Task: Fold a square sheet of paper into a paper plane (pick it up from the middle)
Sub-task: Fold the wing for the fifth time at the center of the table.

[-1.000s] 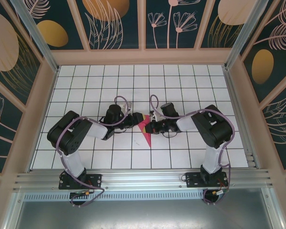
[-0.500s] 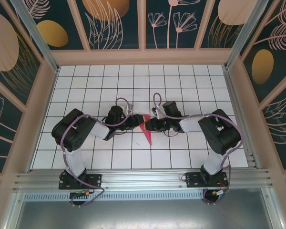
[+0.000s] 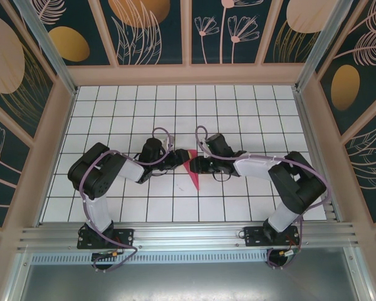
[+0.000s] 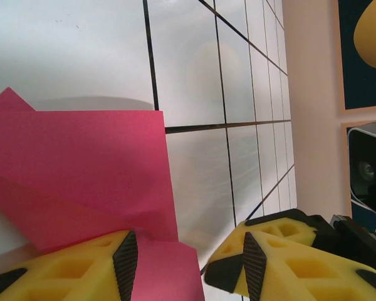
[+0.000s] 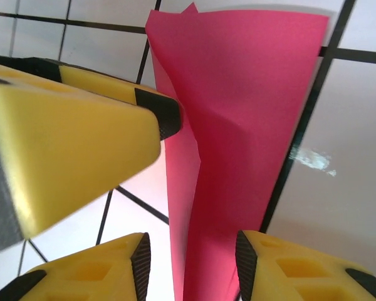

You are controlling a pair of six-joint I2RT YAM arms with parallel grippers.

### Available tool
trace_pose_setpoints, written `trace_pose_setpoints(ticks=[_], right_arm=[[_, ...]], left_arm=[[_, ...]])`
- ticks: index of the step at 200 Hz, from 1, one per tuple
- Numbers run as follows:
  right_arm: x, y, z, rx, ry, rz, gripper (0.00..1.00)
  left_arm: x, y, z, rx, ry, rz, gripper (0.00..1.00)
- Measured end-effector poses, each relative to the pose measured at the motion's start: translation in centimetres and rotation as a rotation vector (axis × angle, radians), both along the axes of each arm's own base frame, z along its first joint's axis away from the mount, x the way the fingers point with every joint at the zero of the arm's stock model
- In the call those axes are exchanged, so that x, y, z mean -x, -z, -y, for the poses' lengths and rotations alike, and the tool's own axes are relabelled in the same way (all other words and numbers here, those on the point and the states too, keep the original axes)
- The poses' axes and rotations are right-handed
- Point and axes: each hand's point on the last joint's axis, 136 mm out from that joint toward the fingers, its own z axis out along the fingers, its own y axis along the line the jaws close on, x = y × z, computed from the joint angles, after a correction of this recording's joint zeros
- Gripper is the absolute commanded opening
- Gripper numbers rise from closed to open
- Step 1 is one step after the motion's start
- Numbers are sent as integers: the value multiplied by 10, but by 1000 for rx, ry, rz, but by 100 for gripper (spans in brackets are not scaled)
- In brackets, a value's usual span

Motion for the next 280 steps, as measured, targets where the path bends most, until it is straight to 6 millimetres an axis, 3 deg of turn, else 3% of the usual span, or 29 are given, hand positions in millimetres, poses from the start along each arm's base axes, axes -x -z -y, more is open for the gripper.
trace_pose_setpoints(ticks=[51, 105, 145, 184, 280], right_arm=[[-5, 18, 6, 82, 32, -13, 43], [-8, 23, 11, 75, 45, -44, 18], [-9, 27, 15, 72, 58, -58, 12], [-10, 27, 16, 67, 56, -63, 12], [-13, 16, 17, 11, 64, -71, 30]], left_arm=[[0, 0, 0, -2, 0, -3, 51], [1, 2, -1, -8, 3, -7, 51], [-1, -7, 2, -1, 9, 9, 53], [-8, -23, 7, 19, 16, 43, 53], [-6, -23, 8, 22, 31, 37, 52]])
